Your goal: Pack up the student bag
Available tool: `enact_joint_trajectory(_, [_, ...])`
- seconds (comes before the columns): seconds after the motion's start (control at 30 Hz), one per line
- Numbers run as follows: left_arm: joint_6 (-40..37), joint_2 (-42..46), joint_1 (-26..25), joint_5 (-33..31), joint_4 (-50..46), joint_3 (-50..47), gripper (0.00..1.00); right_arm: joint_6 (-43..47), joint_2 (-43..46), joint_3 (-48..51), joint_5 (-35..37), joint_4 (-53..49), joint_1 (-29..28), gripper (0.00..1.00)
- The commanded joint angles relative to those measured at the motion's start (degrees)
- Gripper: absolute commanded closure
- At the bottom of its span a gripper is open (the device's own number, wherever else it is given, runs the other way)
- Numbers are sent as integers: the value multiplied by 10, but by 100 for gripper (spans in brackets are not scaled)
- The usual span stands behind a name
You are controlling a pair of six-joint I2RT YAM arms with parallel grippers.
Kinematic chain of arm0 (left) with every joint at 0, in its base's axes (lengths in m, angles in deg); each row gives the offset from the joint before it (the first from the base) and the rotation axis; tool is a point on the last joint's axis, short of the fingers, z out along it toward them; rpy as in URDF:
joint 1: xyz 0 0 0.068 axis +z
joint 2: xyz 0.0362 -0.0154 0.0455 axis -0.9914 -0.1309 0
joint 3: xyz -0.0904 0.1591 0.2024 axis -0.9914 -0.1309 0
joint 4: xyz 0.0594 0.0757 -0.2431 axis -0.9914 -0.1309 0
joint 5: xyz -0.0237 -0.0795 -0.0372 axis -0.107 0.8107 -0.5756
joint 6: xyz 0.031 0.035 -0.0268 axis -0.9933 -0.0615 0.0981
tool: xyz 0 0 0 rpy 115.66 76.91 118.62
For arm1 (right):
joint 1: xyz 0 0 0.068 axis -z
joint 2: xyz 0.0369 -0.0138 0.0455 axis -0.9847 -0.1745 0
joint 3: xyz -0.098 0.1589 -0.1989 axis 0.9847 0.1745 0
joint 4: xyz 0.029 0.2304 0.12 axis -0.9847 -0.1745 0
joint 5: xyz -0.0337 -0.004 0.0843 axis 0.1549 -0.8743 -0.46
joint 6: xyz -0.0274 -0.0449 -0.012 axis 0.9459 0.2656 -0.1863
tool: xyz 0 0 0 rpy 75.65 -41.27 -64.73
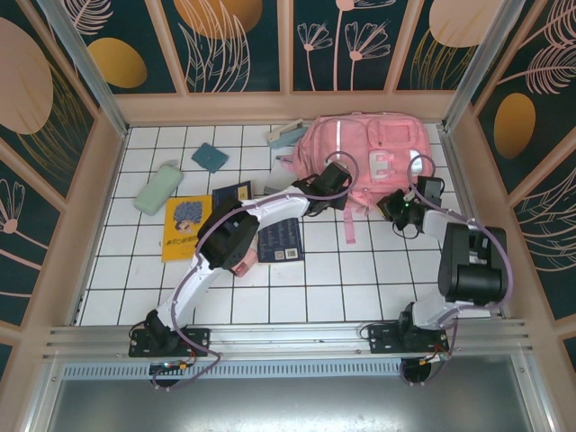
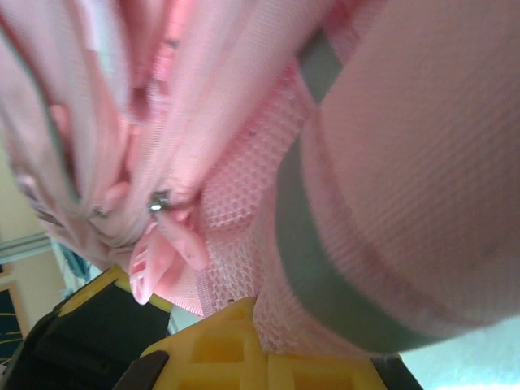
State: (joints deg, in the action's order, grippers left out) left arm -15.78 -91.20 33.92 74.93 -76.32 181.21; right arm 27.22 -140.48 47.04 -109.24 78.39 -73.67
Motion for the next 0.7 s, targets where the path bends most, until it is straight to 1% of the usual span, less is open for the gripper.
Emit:
enact_joint_trajectory(0.0, [-11,-38,16,-23,-26,44,92,28,-35,-32,9,8,4,100])
enact_joint_trajectory(0.13, [-13,-36,16,-18,-27,45,92,35,-58,-46,30,9,4,100])
enact_joint_trajectory(0.2, [-13,-18,17,1,-22,32,92,36,-67,-50,31,8,5,100])
enact_joint_trajectory(0.37, [-23,69,10,76,75,-80,85,33,-63,-47,28,11,3,100])
enact_joint_trajectory(0.43, [-40,85,2,90,91,-98,82,32,-61,-47,27,11,2,100])
enact_joint_trajectory(0.53, [-69,77,-12,113,90,-89,81,30,-61,-46,24,12,3,100])
enact_joint_trajectory(0.67, [-91,36,-25,108,57,-41,81,28,-61,-46,16,12,-1,100])
